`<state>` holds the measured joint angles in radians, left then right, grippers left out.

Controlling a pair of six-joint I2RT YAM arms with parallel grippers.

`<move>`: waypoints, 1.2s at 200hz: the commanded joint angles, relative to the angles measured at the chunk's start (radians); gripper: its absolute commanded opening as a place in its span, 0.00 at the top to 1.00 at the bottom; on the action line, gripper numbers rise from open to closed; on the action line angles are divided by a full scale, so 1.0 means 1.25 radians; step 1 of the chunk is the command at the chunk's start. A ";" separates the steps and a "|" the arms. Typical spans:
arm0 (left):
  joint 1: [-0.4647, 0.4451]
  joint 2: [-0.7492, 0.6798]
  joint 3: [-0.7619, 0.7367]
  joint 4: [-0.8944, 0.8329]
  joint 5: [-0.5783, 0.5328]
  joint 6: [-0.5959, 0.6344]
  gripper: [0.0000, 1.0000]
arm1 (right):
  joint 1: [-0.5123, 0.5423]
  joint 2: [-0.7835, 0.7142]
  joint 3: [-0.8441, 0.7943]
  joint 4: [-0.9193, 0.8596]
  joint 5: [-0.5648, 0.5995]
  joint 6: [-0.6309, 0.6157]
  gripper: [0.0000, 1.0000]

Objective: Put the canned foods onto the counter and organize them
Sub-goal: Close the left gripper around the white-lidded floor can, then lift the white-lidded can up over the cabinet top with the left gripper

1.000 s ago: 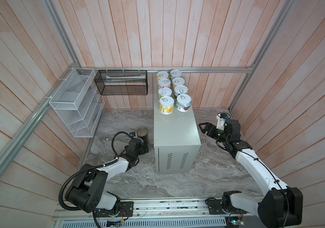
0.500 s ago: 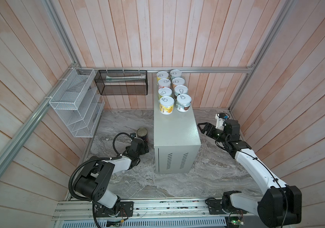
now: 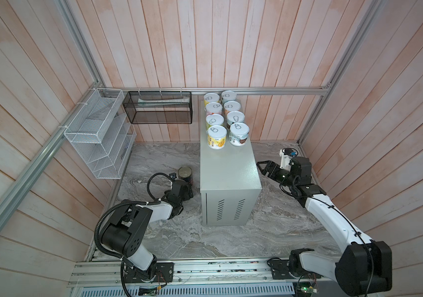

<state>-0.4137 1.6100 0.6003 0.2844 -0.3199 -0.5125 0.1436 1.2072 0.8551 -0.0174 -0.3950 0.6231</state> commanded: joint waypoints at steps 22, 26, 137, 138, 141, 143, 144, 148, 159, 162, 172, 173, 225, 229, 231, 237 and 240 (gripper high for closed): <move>-0.003 -0.007 -0.018 0.008 -0.014 -0.017 0.21 | 0.005 0.010 -0.015 0.032 -0.030 0.008 0.14; -0.003 -0.007 -0.018 0.008 -0.013 -0.015 0.23 | 0.005 0.010 -0.016 0.032 -0.030 0.008 0.14; -0.034 -0.015 -0.014 -0.031 0.014 0.006 1.00 | 0.007 0.022 -0.015 0.031 -0.026 0.003 0.15; -0.034 -0.016 -0.015 -0.032 0.015 0.007 1.00 | 0.007 0.022 -0.015 0.031 -0.026 0.003 0.15; -0.036 -0.020 -0.017 -0.034 0.021 0.008 1.00 | 0.008 0.023 -0.014 0.030 -0.025 0.003 0.15; -0.037 -0.023 -0.018 -0.035 0.025 0.009 1.00 | 0.007 0.023 -0.013 0.029 -0.025 0.002 0.15; -0.037 -0.025 -0.018 -0.036 0.027 0.010 1.00 | 0.007 0.024 -0.013 0.029 -0.025 0.002 0.15; -0.038 -0.033 -0.021 -0.038 0.035 0.012 1.00 | 0.006 0.024 -0.011 0.025 -0.024 0.000 0.15; -0.040 -0.056 -0.026 -0.053 0.056 0.018 1.00 | 0.007 0.025 -0.002 0.011 -0.017 -0.011 0.15; -0.041 -0.064 -0.027 -0.058 0.061 0.020 1.00 | 0.006 0.024 -0.001 0.008 -0.016 -0.012 0.15; -0.042 -0.091 -0.031 -0.074 0.076 0.026 1.00 | 0.006 0.019 0.002 0.000 -0.010 -0.016 0.15; -0.043 -0.095 -0.031 -0.076 0.077 0.026 1.00 | 0.006 0.019 0.002 0.000 -0.009 -0.017 0.15; -0.044 -0.238 -0.020 -0.199 0.103 0.079 1.00 | 0.006 0.003 -0.012 0.005 -0.003 -0.010 0.15; -0.044 -0.250 -0.017 -0.212 0.102 0.084 1.00 | 0.006 0.003 -0.012 0.005 -0.004 -0.010 0.15; -0.044 -0.256 -0.016 -0.219 0.102 0.085 1.00 | 0.005 0.003 -0.012 0.004 -0.004 -0.010 0.15; -0.043 -0.275 -0.011 -0.237 0.103 0.091 1.00 | 0.006 0.003 -0.012 0.004 -0.006 -0.011 0.15; -0.044 -0.283 -0.007 -0.248 0.105 0.096 1.00 | 0.005 0.001 -0.011 0.002 -0.006 -0.011 0.15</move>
<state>-0.4671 1.3487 0.5583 0.0284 -0.1928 -0.4450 0.1474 1.2247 0.8459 -0.0074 -0.4107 0.6212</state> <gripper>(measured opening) 0.760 0.847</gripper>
